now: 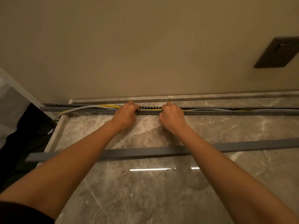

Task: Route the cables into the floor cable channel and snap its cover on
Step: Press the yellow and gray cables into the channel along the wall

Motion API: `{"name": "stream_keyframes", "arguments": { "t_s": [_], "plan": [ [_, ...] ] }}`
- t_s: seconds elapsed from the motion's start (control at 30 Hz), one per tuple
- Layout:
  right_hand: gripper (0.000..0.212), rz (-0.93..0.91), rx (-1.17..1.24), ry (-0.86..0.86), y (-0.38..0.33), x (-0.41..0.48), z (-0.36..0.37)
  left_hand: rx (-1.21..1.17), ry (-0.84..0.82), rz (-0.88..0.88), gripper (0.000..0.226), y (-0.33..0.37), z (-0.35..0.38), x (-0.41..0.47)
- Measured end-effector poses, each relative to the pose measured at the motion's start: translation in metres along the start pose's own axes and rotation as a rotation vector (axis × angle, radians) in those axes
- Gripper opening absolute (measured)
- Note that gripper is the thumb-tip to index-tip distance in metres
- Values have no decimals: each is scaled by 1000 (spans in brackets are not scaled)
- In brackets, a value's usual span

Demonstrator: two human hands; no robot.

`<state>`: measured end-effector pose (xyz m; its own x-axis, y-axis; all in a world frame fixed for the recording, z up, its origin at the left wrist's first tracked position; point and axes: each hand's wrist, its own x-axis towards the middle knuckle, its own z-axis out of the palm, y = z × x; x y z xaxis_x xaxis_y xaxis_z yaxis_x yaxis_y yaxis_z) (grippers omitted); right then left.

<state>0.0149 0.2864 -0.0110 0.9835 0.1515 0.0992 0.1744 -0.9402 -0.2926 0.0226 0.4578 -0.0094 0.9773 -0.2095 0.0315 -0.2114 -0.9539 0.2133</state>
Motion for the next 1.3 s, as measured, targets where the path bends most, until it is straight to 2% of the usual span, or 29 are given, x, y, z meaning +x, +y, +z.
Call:
{"name": "stream_keyframes", "arguments": {
  "t_s": [0.13,0.33,0.5,0.7,1.0,1.17,1.3],
  "plan": [
    [29,-7,-28,78,-17,-6,5,-5,87,-21,29,-20,-10,-7],
    [35,21,95,105,-78,-1,22,32,142,-95,16,-80,-36,-17],
    [46,-1,162,38,-141,10,43,-99,0,-161,19,-140,-55,-22],
    [36,-38,108,24,-180,25,59,-351,-154,-160,24,-174,-64,-14],
    [27,87,69,65,-180,36,62,-142,-328,-88,25,-171,-67,5],
    [27,94,54,65,-181,39,63,-145,-292,-105,27,-170,-66,9],
    [27,54,63,36,-178,35,65,-168,-164,-113,19,-172,-57,9]
  ]
}}
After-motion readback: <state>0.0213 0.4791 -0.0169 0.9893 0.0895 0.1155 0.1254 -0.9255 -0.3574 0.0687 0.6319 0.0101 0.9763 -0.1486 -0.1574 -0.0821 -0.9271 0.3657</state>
